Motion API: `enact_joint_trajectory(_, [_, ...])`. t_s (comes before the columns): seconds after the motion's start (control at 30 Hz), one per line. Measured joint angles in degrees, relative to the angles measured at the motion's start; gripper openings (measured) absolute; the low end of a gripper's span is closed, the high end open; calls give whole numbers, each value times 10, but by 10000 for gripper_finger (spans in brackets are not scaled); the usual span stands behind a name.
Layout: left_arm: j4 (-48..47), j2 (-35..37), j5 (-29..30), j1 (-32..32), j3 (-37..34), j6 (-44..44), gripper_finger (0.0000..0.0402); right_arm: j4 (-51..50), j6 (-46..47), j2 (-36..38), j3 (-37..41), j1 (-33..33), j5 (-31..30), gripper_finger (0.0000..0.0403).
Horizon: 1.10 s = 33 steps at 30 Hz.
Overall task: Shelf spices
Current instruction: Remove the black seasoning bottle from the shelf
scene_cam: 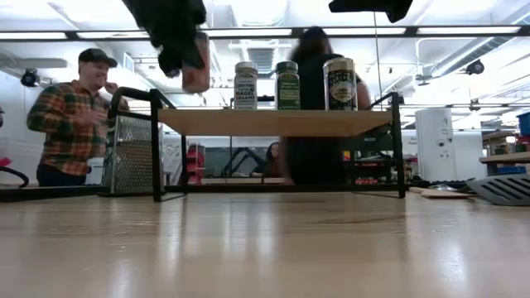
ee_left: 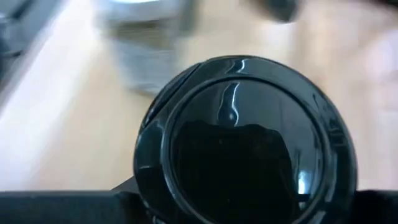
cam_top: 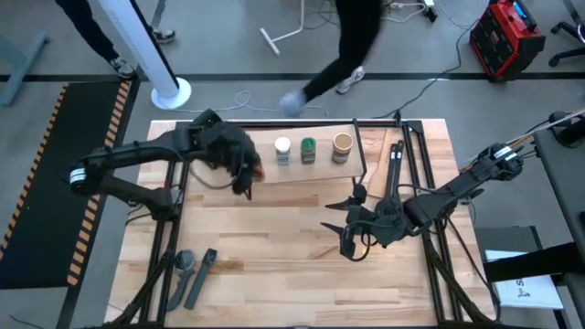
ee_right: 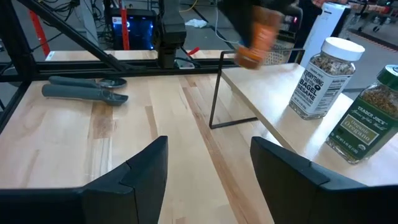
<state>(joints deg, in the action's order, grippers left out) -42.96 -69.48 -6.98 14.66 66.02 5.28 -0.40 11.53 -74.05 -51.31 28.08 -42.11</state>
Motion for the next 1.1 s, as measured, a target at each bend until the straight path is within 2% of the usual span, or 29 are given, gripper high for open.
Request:
enact_joint_trajectory(0.13, [1, 14, 19, -105, -1, 54, 144, -19, 5, 11, 0, 0, -20, 205])
enact_joint_trajectory(0.33, [12, -13, 166, -293, -2, 134, 144, -30, 6, 36, 0, 0, -30, 208])
enact_joint_trajectory(0.43, [31, -45, 235, -360, -9, 174, 144, -32, 4, 40, 0, 0, -31, 205])
enact_joint_trajectory(0.5, [53, -72, 258, -389, -20, 197, 144, -32, 4, 40, 0, 0, -31, 204])
enact_joint_trajectory(0.63, [113, -135, 260, -418, -57, 238, 149, -32, 4, 38, 0, 0, -30, 208])
enact_joint_trajectory(0.8, [148, -209, 255, -424, -77, 266, 160, -32, 4, 38, 0, 0, -29, 209])
enact_joint_trajectory(1.1, [178, -258, 260, -419, -77, 254, 167, -32, 10, 38, 0, 2, -24, 206])
